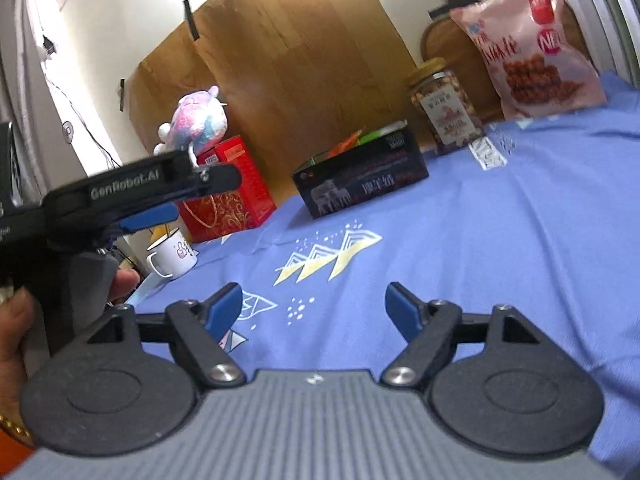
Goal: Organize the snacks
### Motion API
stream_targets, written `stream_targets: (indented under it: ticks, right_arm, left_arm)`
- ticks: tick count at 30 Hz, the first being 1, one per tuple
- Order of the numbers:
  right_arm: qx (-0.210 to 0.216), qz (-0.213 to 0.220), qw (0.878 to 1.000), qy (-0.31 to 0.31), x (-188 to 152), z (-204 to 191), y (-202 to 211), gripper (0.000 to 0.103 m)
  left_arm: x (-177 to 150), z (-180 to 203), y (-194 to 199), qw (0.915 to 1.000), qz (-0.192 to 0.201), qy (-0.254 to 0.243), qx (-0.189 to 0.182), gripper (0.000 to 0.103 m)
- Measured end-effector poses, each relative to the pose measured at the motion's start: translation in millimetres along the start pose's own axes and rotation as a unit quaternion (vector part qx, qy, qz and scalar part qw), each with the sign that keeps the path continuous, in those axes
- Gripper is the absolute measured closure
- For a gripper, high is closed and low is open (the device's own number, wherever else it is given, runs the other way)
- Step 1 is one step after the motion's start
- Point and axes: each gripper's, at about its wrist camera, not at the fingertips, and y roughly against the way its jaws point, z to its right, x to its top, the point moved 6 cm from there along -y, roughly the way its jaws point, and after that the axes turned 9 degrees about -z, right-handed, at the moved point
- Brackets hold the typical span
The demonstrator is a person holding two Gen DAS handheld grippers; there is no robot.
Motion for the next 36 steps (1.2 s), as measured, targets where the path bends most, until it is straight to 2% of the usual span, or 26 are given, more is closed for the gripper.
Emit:
stream_targets:
  ticks: [4,7,13,18,21,25,36]
  right_arm:
    - [0.002,-0.002,1.000,0.000,-1.6,-0.9,3.1,0.021]
    - [-0.012,0.000,1.000,0.005,-2.1,-1.0,3.2,0.012]
    - [-0.031,-0.003,1.000,0.006,-4.7,-1.7,-0.3,0.006]
    - [-0.025,0.021,0.999,-0.005,-4.1,0.4,5.4,0.004]
    - [-0.026,-0.005,1.000,0.015,-0.6,-1.6,2.1,0.004]
    - [-0.025,-0.008,0.999,0.021,4.8,-0.3,2.8,0.004]
    - [-0.021,-0.031,0.999,0.000,-1.3,7.8,-10.5,0.004]
  left_arm:
    - [-14.9,-1.1,-4.6,0.9998,-0.017,0.001,0.009,0.000]
    - [-24.9,-1.6,-8.2,0.9996,-0.028,0.009,0.004,0.000]
    - [-37.0,0.8,-13.4,0.9993,-0.034,0.010,0.014,0.000]
    - [-37.6,-1.1,-15.1,0.9989,-0.043,0.016,0.010,0.000]
    - [-35.5,-1.2,-18.2,0.9984,-0.050,0.013,0.024,0.000]
    - [-31.2,-1.3,-24.9,0.9964,-0.059,0.001,0.060,0.000]
    - [-35.6,-22.5,-35.5,0.9939,-0.076,0.029,0.074,0.000]
